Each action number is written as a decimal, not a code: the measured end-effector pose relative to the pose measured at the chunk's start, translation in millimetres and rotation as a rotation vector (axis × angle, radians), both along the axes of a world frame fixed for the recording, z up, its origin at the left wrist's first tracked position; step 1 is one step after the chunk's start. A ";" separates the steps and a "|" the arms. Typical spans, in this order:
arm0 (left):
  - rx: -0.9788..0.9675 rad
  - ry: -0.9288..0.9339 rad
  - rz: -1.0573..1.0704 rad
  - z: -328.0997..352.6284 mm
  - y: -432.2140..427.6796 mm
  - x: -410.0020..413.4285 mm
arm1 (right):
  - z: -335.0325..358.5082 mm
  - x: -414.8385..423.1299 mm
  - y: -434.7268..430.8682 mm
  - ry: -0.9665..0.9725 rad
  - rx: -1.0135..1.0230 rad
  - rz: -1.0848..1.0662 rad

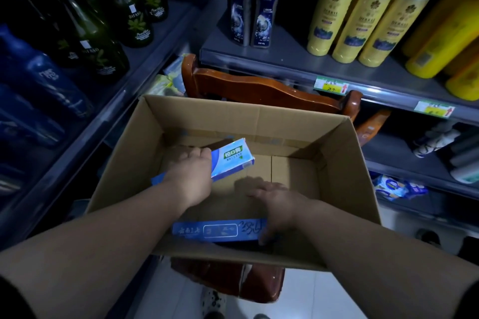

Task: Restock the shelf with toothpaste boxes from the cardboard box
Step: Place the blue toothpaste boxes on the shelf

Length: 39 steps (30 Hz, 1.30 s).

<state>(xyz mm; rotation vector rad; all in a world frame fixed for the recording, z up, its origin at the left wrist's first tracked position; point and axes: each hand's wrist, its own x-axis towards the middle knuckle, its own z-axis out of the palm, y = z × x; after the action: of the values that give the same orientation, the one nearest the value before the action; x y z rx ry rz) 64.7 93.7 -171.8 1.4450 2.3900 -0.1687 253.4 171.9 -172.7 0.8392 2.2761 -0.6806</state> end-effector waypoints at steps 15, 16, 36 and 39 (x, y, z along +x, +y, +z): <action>0.055 -0.009 0.054 9.3 -12.7 4.4 | -10.7 -4.3 6.0 0.069 0.194 -0.112; 0.056 -0.015 0.057 9.1 -12.5 4.3 | -12.4 -4.5 5.4 0.068 0.161 -0.109; 0.231 0.100 0.102 100.2 -24.5 20.5 | 100.7 19.0 25.3 0.274 0.114 -0.220; 0.313 0.115 0.118 128.9 -33.4 26.4 | 132.7 30.7 25.2 0.350 0.124 -0.241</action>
<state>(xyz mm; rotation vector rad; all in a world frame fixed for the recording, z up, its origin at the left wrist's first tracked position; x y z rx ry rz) 91.2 60.3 -42.9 1.4505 2.6814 0.1636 284.1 197.2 -40.0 1.1424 2.5737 -0.8559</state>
